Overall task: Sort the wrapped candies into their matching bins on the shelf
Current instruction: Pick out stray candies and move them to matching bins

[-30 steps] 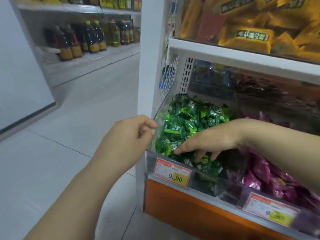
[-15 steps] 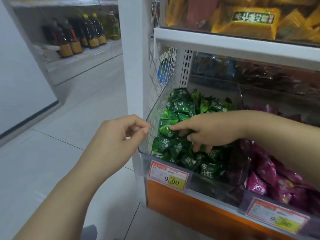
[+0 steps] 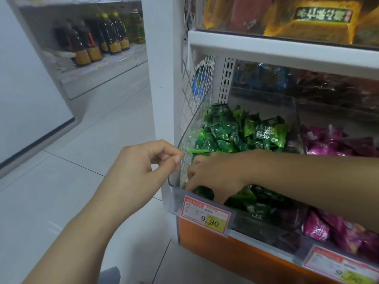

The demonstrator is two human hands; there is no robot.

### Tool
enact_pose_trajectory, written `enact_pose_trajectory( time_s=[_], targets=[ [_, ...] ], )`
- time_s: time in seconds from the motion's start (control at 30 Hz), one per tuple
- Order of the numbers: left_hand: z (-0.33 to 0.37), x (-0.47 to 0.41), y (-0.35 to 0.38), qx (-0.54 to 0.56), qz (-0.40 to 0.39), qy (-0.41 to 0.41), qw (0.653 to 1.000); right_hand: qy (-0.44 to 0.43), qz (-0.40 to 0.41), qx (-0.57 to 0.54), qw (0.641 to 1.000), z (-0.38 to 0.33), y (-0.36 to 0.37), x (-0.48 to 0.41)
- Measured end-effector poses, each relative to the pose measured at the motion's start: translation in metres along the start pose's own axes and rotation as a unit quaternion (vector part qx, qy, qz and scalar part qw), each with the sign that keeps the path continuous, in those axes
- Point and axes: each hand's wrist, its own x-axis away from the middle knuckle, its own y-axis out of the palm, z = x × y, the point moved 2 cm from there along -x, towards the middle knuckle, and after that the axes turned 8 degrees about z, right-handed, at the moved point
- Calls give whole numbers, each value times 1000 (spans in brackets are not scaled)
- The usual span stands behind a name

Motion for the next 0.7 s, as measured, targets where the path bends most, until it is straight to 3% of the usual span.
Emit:
enact_pose_trajectory(
  time_s=[0.1, 0.2, 0.7],
  targets=[
    [0, -1, 0, 1, -2, -3, 1000, -13, 68, 15, 998, 2, -2, 4],
    [-1, 0, -1, -1, -3, -4, 1000, 18, 120, -50, 991, 15, -11, 14],
    [-5, 1, 0, 18, -11, 1, 1000, 174, 237, -139, 946, 36, -45, 82]
  ],
)
